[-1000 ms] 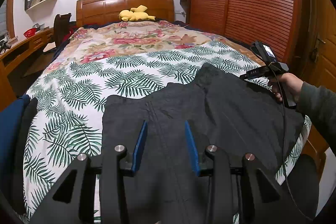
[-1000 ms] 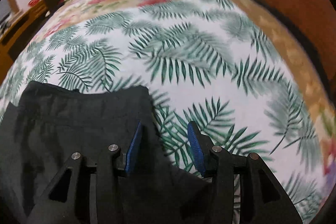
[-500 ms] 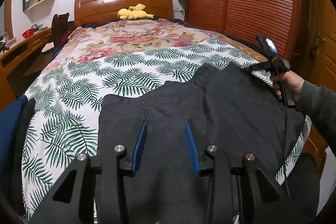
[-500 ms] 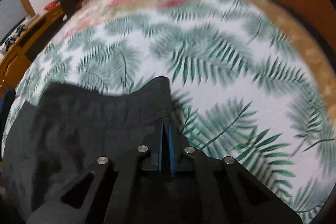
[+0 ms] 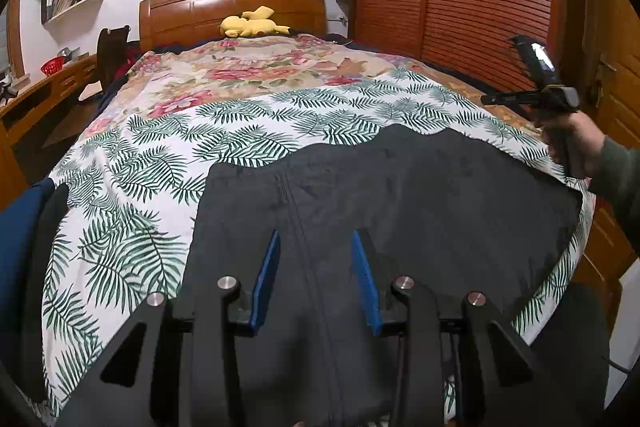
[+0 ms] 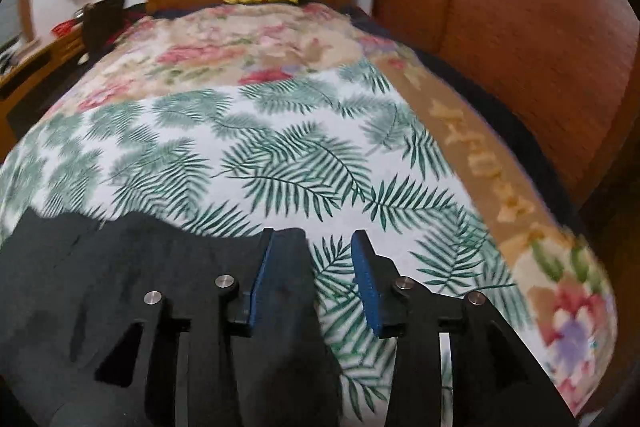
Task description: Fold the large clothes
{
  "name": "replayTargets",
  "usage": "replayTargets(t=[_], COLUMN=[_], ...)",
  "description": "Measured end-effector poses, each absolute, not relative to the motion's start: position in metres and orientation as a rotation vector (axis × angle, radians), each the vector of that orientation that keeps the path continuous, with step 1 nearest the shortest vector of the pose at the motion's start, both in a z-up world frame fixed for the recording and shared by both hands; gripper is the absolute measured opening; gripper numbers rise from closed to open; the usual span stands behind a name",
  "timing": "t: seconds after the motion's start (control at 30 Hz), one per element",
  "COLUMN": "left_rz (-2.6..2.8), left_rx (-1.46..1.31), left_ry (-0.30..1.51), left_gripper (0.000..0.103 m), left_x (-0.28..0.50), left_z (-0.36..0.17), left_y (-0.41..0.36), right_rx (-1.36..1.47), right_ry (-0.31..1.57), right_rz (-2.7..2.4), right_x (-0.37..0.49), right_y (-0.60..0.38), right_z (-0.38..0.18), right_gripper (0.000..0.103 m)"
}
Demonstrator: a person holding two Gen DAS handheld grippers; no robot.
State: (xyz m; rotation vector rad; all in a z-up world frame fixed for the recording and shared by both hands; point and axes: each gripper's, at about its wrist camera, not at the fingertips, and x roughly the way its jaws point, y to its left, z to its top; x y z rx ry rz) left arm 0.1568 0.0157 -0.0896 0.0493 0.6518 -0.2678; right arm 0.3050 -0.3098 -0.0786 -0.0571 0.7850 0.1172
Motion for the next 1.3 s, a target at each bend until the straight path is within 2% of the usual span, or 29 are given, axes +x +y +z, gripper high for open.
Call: replayTargets(t=[0.27,0.6,1.07,1.3], left_rz=[-0.273,-0.211,-0.123,-0.079], left_rx=[0.058,0.07,0.02,0.019], left_ry=[0.659,0.72,0.773,0.825], left_gripper=[0.036,0.037,0.039,0.042], left_x=[0.129,0.104,0.082,0.091], left_z=[-0.089,-0.107,-0.136,-0.159], left_y=[0.015,0.037,0.081,0.089], right_rx=[-0.12,-0.153,-0.175,-0.2], right_ry=[0.786,0.809,0.887,0.862], right_rz=[0.379,0.603,0.685,0.671], right_x=[0.208,0.143,0.113,0.108], right_y=[-0.26,-0.181,-0.143,-0.142], right_z=[-0.091,-0.115,-0.141,-0.146], right_gripper=[0.041,0.041,0.042,0.043])
